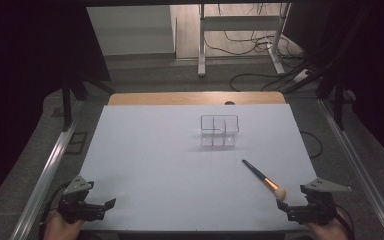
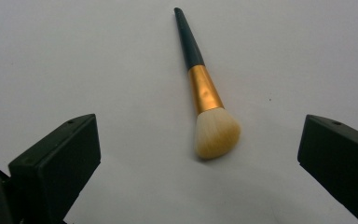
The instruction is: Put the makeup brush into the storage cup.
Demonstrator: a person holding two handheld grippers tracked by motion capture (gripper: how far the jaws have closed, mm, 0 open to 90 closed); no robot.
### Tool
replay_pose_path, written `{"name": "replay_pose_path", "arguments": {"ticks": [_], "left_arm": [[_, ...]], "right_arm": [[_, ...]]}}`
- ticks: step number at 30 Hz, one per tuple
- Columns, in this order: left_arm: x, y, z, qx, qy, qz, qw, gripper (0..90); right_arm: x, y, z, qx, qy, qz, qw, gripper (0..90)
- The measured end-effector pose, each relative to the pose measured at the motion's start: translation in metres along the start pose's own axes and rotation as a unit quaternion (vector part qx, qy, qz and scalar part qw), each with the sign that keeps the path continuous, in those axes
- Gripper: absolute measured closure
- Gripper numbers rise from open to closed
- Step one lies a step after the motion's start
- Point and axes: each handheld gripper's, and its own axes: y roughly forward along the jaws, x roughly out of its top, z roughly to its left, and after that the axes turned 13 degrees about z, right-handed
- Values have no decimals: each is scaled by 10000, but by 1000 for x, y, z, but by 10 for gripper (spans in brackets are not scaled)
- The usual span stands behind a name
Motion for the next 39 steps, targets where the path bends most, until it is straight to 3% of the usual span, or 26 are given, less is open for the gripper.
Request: {"name": "replay_pose_path", "arguments": {"ticks": [11, 16, 21, 39], "left_arm": [[1, 1, -6, -2, 227, -11, 9997, 0], [1, 0, -6, -97, 164, -39, 9998, 0], [1, 0, -6, -48, 119, -38, 9999, 0], [1, 2, -6, -85, 147, 29, 9999, 0]], "right_arm": [[3, 2, 0, -5, 12, 22, 10000, 0], [3, 3, 0, 15, -16, 81, 10000, 0], [3, 5, 1, -13, -20, 143, 9999, 0], [7, 6, 3, -111, 8, 201, 9997, 0]]}}
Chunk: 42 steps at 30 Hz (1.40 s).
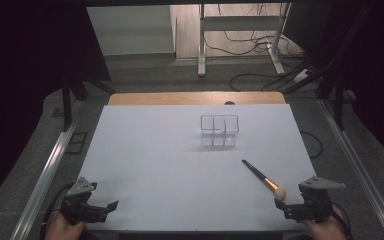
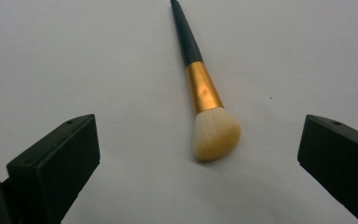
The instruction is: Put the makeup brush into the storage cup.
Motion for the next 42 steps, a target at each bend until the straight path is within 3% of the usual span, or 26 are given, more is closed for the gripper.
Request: {"name": "replay_pose_path", "arguments": {"ticks": [16, 20, 42], "left_arm": [[1, 2, -1, -50, 91, 116, 9999, 0], [1, 3, -1, -19, 127, 182, 9998, 0], [1, 4, -2, 17, 133, 216, 9997, 0]], "right_arm": [[13, 3, -2, -48, -93, 396, 9992, 0], [15, 6, -2, 50, -76, 541, 9985, 0], [34, 8, -8, -36, -102, 918, 9957, 0]]}}
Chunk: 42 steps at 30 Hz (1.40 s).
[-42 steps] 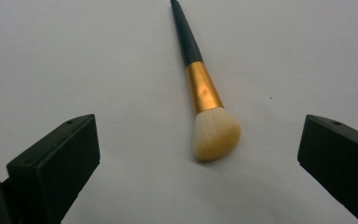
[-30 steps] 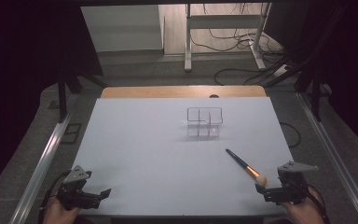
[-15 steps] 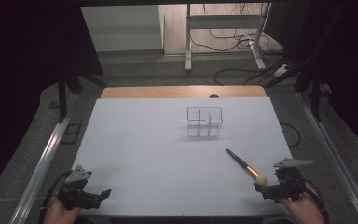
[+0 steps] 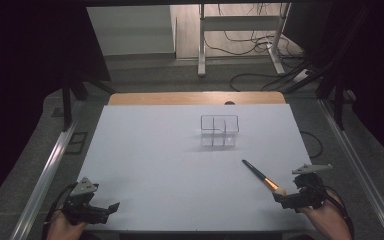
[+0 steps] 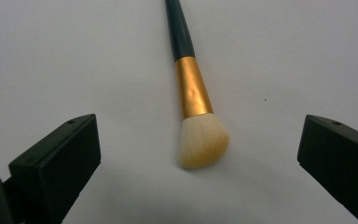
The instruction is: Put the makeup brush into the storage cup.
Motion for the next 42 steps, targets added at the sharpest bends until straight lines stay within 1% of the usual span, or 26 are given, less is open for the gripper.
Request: {"name": "replay_pose_path", "arguments": {"ticks": [4, 9, 15, 19, 21, 31, 39, 41, 42], "left_arm": [[0, 0, 0, 14, 3, 8, 10000, 0], [0, 0, 1, 45, -60, 5, 10000, 0], [1, 0, 1, 77, -36, 2, 10000, 0], [1, 0, 1, 84, -33, -4, 10000, 0], [1, 0, 1, 86, -25, 1, 10000, 0], [2, 1, 1, 84, -8, 9, 10000, 0], [2, 1, 1, 83, 4, 23, 10000, 0], [3, 1, 1, 82, 10, 26, 10000, 0], [3, 1, 1, 82, 10, 26, 10000, 0]], "right_arm": [[3, 0, -1, 25, 43, 68, 10000, 0], [9, 1, -4, 55, 45, 182, 9998, 0], [16, 0, -6, 5, 42, 372, 9993, 0], [20, 1, -6, -23, -9, 479, 9988, 0], [22, 2, -6, 6, 1, 496, 9988, 0], [29, 3, -11, -35, 26, 650, 9979, 0], [40, 5, -12, -87, -30, 786, 9969, 0], [46, 6, -11, -123, -98, 861, 9962, 0], [46, 6, -11, -123, -98, 861, 9962, 0]]}}
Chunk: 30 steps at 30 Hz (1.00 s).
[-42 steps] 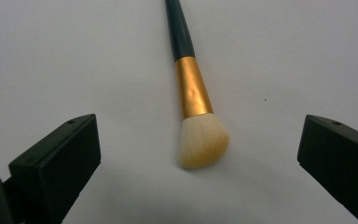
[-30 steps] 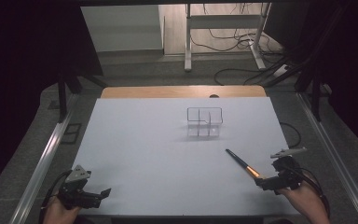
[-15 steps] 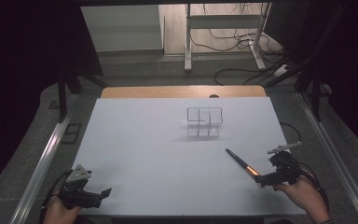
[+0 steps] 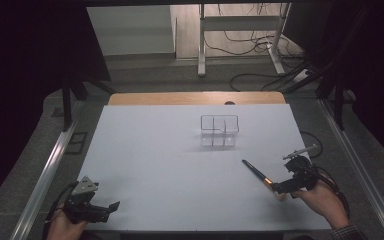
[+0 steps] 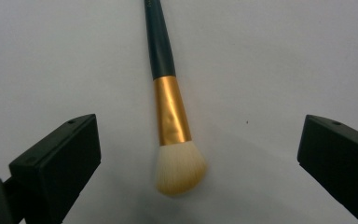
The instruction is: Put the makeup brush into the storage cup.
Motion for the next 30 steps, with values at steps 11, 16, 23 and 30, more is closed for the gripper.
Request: {"name": "replay_pose_path", "arguments": {"ticks": [11, 16, 23, 30], "left_arm": [[0, 1, 0, 16, 16, 23, 10000, 0], [1, 1, 0, 19, 27, 36, 10000, 0], [1, 1, -1, 21, 40, 48, 10000, 0], [1, 1, -1, 14, 48, 64, 10000, 0]], "right_arm": [[18, 2, 0, -66, -107, 254, 9996, 0], [26, 4, 3, -64, -198, 329, 9992, 0], [35, 6, 6, -47, -317, 409, 9986, 0], [44, 9, 12, -53, -465, 498, 9977, 0]]}}
